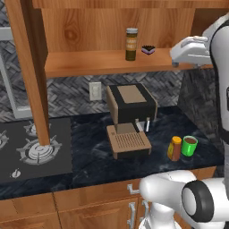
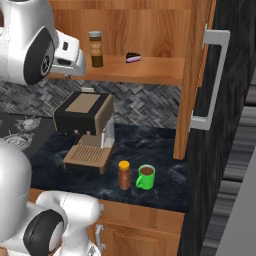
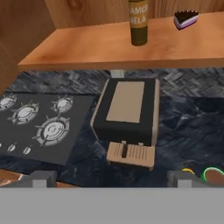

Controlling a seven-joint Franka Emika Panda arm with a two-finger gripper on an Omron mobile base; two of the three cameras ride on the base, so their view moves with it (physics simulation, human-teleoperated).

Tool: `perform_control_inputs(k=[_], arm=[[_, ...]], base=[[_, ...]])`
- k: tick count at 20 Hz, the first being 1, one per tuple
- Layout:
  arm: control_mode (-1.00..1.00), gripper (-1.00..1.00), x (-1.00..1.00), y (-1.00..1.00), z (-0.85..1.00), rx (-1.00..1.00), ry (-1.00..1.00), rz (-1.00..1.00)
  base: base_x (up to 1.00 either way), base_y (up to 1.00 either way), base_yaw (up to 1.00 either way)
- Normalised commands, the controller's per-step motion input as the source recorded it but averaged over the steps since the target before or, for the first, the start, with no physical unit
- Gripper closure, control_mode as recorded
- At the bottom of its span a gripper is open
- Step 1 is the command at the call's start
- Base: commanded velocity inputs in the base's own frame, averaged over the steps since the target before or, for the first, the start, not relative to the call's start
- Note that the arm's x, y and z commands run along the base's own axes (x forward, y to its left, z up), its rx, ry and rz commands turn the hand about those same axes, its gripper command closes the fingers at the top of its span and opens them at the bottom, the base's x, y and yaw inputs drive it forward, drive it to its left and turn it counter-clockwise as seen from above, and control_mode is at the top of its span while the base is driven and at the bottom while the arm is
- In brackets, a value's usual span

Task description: Pick the cinnamon and honey bottle from the cabinet and place them next to the mug.

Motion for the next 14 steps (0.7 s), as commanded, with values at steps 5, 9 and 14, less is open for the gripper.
perform_control_inputs(k=[5, 9, 14], arm=[[-1.0, -1.0, 0.8, 0.16, -0.16, -0.1, -0.03, -0.06], [-1.0, -1.0, 0.86, 0.05, -0.33, -0.08, -0.13, -0.07], [-1.0, -1.0, 0.86, 0.15, 0.03, -0.04, -0.01, -0.05]], base=[[0.0, 0.0, 0.0], [0.0, 0.0, 0.0], [0.0, 0.0, 0.0]])
